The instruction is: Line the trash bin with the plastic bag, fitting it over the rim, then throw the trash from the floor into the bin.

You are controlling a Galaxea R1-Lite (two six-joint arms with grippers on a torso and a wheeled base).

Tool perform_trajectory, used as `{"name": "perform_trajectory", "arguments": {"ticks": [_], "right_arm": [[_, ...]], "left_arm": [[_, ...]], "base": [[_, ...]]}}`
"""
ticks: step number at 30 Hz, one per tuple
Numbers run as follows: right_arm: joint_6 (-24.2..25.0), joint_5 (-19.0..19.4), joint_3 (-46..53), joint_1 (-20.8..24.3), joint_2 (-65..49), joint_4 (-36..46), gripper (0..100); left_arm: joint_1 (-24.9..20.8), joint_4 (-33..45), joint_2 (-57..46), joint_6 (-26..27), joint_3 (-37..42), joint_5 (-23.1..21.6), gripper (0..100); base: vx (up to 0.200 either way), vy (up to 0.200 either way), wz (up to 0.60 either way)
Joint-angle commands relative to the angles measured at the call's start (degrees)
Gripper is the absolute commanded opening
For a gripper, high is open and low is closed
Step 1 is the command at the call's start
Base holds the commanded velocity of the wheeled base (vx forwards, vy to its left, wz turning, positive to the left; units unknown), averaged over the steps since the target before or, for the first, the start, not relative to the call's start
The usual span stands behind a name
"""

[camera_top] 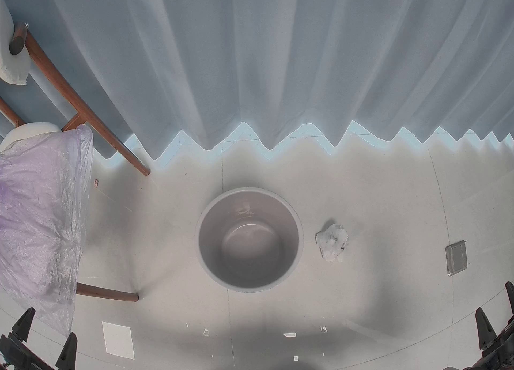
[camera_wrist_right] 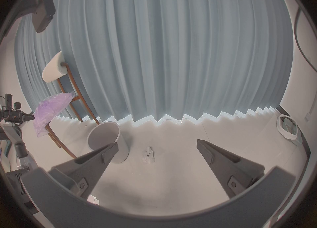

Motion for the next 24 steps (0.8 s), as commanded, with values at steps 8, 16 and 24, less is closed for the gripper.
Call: {"name": "perform_trajectory", "arguments": {"ticks": [8,16,24], "right_arm": [[0.11,-0.02,0.92,0.0,-0.96,-0.04,100],[0.2,-0.02,0.92,0.0,-0.96,-0.04,100],[0.11,-0.02,0.92,0.0,-0.96,-0.04,100]], "left_arm": [[0.05,-0.12,-0.93,-0.05,1.01,-0.08,100],[0.05,-0.65,-0.93,-0.31,1.01,0.36,100],[0.05,-8.3,-0.93,2.06,1.01,0.88,100]], "base": [[0.0,0.0,0.0],[0.0,0.0,0.0],[0.0,0.0,0.0]]}}
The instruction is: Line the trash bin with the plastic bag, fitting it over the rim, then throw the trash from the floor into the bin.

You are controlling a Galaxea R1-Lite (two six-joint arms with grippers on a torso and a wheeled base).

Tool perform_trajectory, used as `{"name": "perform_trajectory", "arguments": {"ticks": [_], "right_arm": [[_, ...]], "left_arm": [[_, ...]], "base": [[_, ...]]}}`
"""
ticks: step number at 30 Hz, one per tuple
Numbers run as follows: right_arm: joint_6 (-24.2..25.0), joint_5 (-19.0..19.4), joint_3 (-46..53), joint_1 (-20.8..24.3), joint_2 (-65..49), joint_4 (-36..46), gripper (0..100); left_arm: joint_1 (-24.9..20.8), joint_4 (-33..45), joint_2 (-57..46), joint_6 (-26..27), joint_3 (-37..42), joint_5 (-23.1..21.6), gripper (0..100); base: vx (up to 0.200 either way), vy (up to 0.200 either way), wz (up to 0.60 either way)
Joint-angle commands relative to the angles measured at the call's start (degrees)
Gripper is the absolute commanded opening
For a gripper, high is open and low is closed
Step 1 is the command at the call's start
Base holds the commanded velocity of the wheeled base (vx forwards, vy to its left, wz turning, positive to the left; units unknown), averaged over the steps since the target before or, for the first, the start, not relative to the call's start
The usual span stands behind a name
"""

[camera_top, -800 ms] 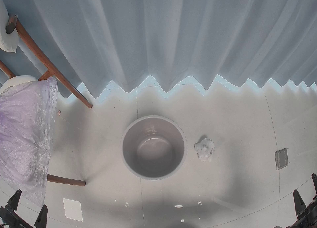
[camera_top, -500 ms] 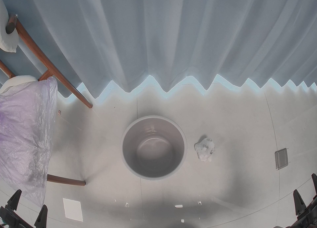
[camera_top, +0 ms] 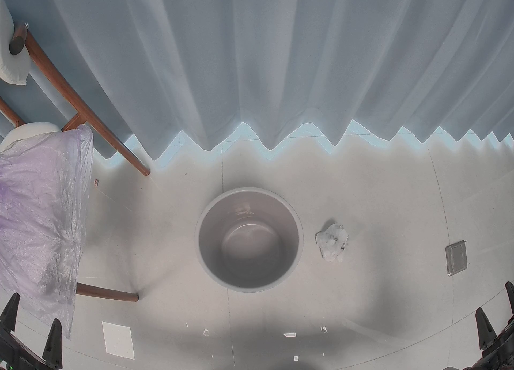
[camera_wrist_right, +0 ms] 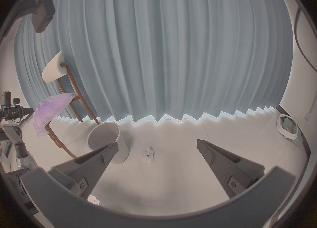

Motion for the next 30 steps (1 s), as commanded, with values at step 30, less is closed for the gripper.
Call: {"name": "perform_trajectory", "arguments": {"ticks": [30], "right_arm": [[0.88,-0.08,1.01,0.0,-0.96,-0.19,100]], "left_arm": [[-0.26,-6.0,2.5,-3.74,-11.12,-8.67,100]], "base": [[0.0,0.0,0.0]]}}
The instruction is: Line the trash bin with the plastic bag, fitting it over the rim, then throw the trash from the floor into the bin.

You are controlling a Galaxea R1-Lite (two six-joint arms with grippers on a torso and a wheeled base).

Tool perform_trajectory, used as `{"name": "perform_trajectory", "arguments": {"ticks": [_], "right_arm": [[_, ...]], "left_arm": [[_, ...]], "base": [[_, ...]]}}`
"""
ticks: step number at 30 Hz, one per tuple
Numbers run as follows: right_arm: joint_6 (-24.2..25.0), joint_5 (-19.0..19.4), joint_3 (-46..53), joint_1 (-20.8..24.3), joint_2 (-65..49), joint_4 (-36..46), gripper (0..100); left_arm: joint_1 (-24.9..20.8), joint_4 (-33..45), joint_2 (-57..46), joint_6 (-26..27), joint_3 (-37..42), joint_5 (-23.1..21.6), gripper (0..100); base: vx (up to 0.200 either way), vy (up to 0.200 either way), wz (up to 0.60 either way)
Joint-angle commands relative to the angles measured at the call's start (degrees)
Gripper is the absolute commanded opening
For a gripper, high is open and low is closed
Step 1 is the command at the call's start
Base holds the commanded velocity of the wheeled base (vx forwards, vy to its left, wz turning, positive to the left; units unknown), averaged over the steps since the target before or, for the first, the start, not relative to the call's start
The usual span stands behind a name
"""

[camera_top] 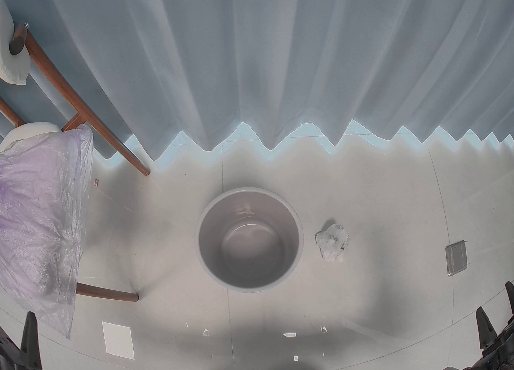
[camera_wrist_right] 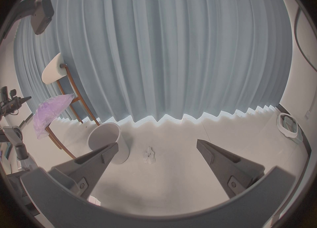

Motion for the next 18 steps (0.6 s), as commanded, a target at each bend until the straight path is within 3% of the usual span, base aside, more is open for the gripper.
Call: {"name": "perform_trajectory", "arguments": {"ticks": [1,5,12,14,18], "right_arm": [[0.17,0.01,1.01,0.0,-0.96,-0.06,100],[0.08,0.01,1.01,0.0,-0.96,-0.06,100],[-0.18,0.09,1.01,0.0,-0.96,-0.06,100],[-0.18,0.09,1.01,0.0,-0.96,-0.06,100],[-0.36,0.09,1.01,0.0,-0.96,-0.06,100]], "left_arm": [[-0.24,6.93,2.99,-4.03,-9.53,-1.36,100],[-0.24,11.58,6.86,-2.98,-12.87,-2.94,100],[-0.42,11.67,16.26,1.86,-16.65,-7.25,100],[-0.77,11.85,19.16,2.56,-16.82,-10.94,100],[-0.24,12.02,23.12,5.99,-16.12,-11.47,100]], "base": [[0.0,0.0,0.0],[0.0,0.0,0.0],[0.0,0.0,0.0],[0.0,0.0,0.0],[0.0,0.0,0.0]]}}
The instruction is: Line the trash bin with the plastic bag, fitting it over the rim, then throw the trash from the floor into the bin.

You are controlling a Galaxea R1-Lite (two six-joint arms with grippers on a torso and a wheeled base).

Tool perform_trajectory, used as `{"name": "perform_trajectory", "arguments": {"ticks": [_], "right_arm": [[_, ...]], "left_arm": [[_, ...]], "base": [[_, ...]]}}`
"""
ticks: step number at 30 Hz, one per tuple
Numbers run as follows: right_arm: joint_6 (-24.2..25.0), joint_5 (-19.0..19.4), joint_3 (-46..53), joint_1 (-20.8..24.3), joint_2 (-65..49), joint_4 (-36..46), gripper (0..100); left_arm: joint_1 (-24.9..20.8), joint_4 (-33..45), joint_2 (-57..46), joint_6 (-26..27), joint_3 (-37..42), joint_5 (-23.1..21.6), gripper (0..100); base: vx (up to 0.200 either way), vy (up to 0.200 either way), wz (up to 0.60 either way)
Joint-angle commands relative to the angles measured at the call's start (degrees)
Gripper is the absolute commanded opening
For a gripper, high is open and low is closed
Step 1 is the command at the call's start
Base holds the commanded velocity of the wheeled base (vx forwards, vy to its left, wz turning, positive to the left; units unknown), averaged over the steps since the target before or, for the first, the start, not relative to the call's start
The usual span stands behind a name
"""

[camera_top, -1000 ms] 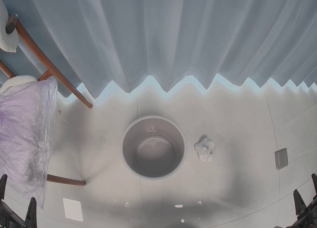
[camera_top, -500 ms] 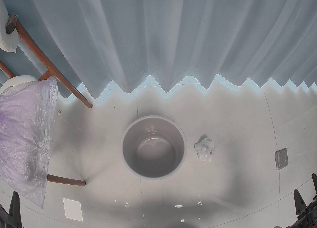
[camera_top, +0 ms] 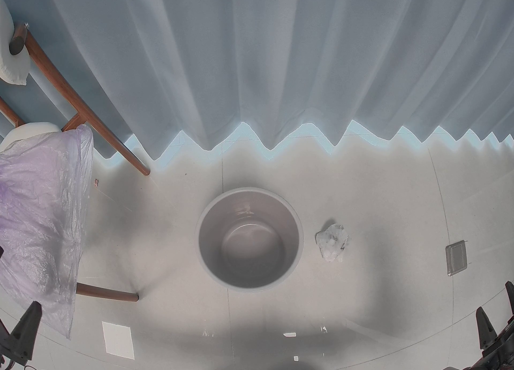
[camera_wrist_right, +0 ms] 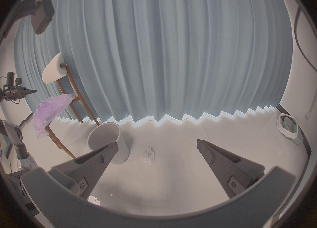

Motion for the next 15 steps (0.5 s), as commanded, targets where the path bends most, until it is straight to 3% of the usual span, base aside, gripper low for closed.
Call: {"name": "perform_trajectory", "arguments": {"ticks": [1,3,7,15], "right_arm": [[-0.07,0.03,1.01,0.0,-0.96,0.07,100],[-0.16,0.12,1.01,0.0,-0.96,-0.02,100],[-0.25,0.12,1.01,0.0,-0.96,0.07,100],[-0.25,0.12,1.01,0.0,-0.96,0.07,100]], "left_arm": [[0.72,0.27,9.45,5.49,0.28,-0.23,100],[1.42,0.01,11.82,10.06,0.81,0.64,100],[2.66,0.27,14.46,16.57,1.16,7.24,100],[2.13,0.27,17.36,17.18,3.79,20.16,100]], "base": [[0.0,0.0,0.0],[0.0,0.0,0.0],[0.0,0.0,0.0],[0.0,0.0,0.0]]}}
